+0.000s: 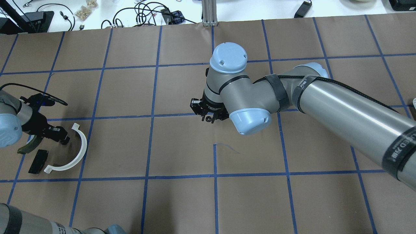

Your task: Place bearing gear from tray to pile

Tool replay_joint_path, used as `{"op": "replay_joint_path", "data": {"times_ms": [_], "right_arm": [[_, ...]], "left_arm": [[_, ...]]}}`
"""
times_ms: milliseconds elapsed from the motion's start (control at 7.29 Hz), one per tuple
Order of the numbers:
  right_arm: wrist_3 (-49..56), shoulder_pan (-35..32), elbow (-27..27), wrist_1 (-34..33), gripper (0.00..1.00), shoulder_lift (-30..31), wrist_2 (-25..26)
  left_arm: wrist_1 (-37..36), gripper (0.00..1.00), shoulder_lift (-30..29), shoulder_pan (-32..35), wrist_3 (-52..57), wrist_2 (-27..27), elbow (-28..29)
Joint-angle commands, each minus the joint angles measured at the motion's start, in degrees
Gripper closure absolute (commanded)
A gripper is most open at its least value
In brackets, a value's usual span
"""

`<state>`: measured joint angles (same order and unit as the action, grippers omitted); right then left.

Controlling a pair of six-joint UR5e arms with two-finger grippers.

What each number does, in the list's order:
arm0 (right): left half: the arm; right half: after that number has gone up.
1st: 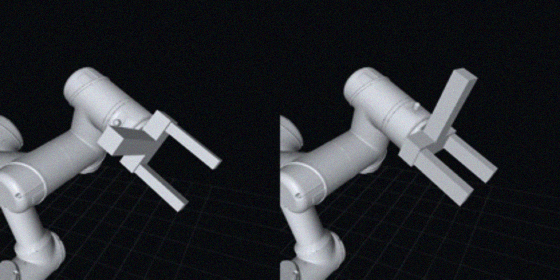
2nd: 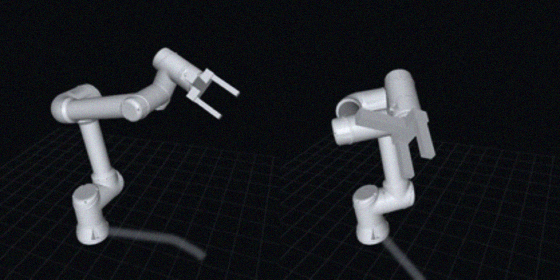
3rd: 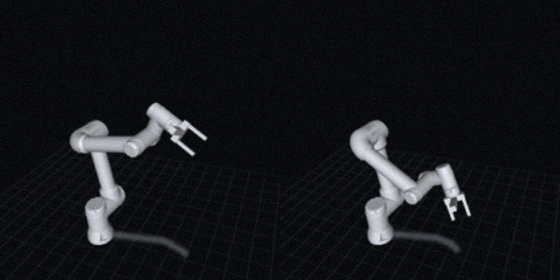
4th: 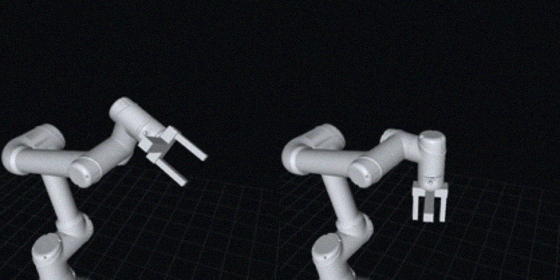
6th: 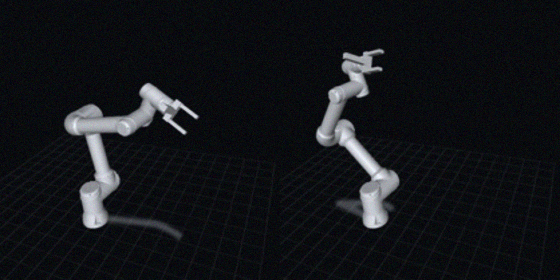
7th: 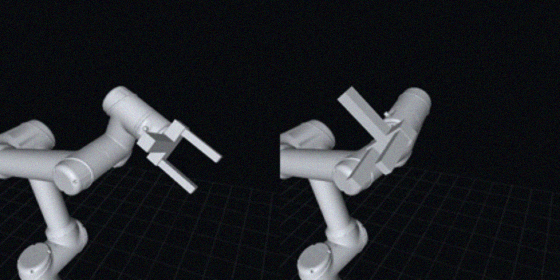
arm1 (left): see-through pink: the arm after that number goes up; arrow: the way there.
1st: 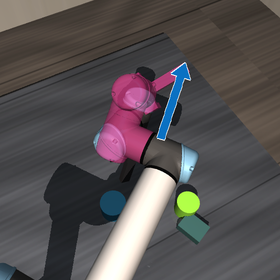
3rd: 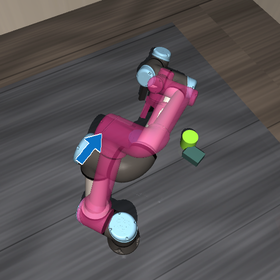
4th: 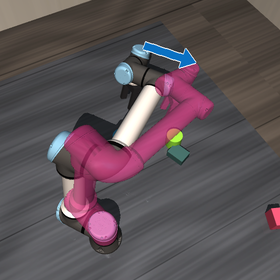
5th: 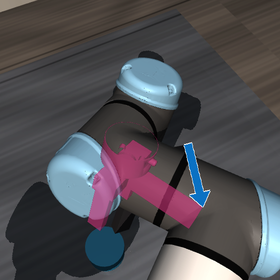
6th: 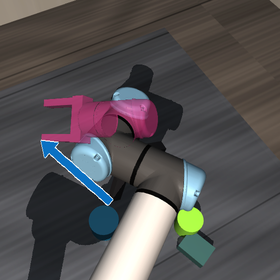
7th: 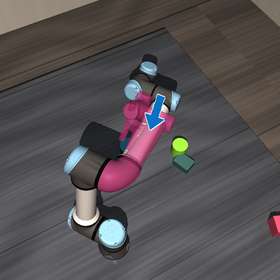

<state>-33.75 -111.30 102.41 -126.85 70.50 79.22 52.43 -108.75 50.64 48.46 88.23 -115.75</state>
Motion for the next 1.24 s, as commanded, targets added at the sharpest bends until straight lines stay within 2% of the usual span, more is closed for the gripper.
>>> {"op": "replay_joint_path", "data": {"times_ms": [0,137,275,412,549,686,824,961,1098], "right_arm": [[0.09,1.17,-2.90,1.25,0.00,0.95,0.06],[1.05,2.57,-6.57,5.52,0.00,1.30,0.15],[2.36,4.93,-12.00,12.53,0.00,1.39,0.50],[8.29,7.83,-18.85,20.86,0.00,1.39,0.59],[13.57,10.90,-25.53,29.47,0.00,1.31,1.37],[19.02,13.89,-30.55,34.69,0.00,1.30,5.56],[27.08,15.66,-33.13,40.84,0.00,2.09,10.65],[30.64,17.07,-33.59,44.73,0.00,5.40,15.05],[31.81,19.17,-33.07,48.24,0.06,6.83,14.83]], "left_arm": [[0.13,0.00,0.72,0.07,-0.12,0.71,0.78],[0.22,0.00,1.77,1.55,-1.94,0.45,2.09],[1.52,0.00,2.74,5.65,-5.88,0.62,5.67],[7.63,0.00,3.88,10.65,-8.61,0.71,10.32],[13.69,0.00,3.89,15.92,-17.26,0.63,16.37],[18.71,0.00,2.24,22.42,-25.26,0.10,21.91],[19.11,0.00,1.79,29.62,-31.34,0.10,23.45],[18.51,0.00,1.09,35.86,-40.37,-0.77,23.29],[17.28,0.00,-0.14,40.71,-44.72,-1.48,23.29]]}}
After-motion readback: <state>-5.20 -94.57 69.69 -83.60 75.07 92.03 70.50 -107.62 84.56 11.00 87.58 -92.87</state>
